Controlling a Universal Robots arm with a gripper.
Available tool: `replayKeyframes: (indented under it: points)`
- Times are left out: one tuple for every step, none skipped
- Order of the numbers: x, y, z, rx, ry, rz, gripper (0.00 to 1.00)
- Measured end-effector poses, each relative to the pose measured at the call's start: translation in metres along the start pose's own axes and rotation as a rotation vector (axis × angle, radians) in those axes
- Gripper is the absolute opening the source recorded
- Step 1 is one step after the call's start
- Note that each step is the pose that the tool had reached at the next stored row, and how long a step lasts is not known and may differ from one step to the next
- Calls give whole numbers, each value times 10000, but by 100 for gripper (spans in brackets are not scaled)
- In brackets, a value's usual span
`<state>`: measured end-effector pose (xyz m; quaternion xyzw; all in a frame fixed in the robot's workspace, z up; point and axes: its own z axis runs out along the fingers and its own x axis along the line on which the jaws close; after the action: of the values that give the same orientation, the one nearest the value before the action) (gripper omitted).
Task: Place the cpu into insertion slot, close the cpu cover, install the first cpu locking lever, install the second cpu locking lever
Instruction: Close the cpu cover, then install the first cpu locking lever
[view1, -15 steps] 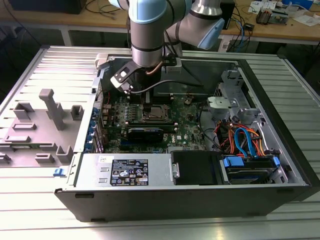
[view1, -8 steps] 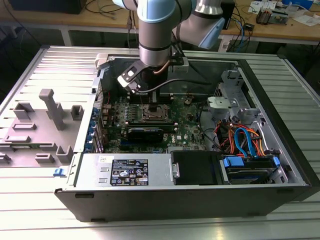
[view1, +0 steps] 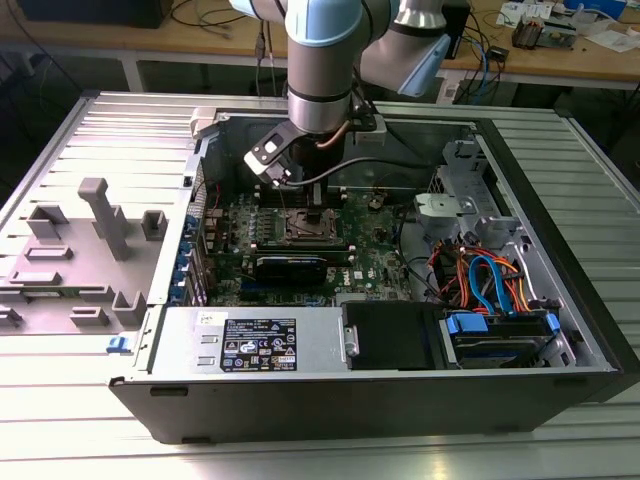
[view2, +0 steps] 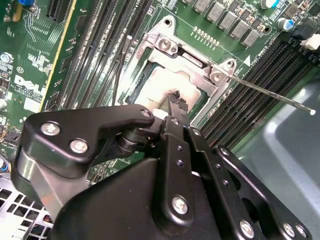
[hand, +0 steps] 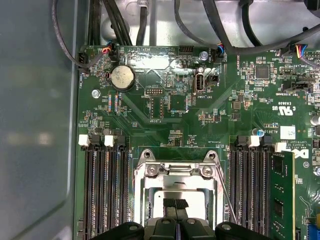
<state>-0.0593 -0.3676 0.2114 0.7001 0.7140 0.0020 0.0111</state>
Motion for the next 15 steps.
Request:
replayKeyframes:
  points:
    - [0, 0, 0, 0, -1, 0, 11]
    - [0, 1, 0, 0, 0, 0, 11]
    - [0, 1, 0, 0, 0, 0, 11]
    - [0, 1, 0, 0, 0, 0, 11]
    - [0, 1, 0, 0, 0, 0, 11]
    - [0, 2, 0, 0, 0, -1, 11]
    - [0, 2, 0, 0, 0, 0, 11]
    - [0, 2, 0, 0, 0, 0, 11]
    - [0, 2, 0, 0, 0, 0, 11]
    - [0, 3, -4, 1, -1, 0, 11]
    - [-1, 3, -12, 0, 0, -1, 11]
    - [-3, 3, -24, 0, 0, -1, 11]
    - [-5, 3, -36, 0, 3, -1, 11]
    - [-7, 3, -64, 0, 10, 0, 11]
    - [-7, 4, -95, 0, 11, 0, 11]
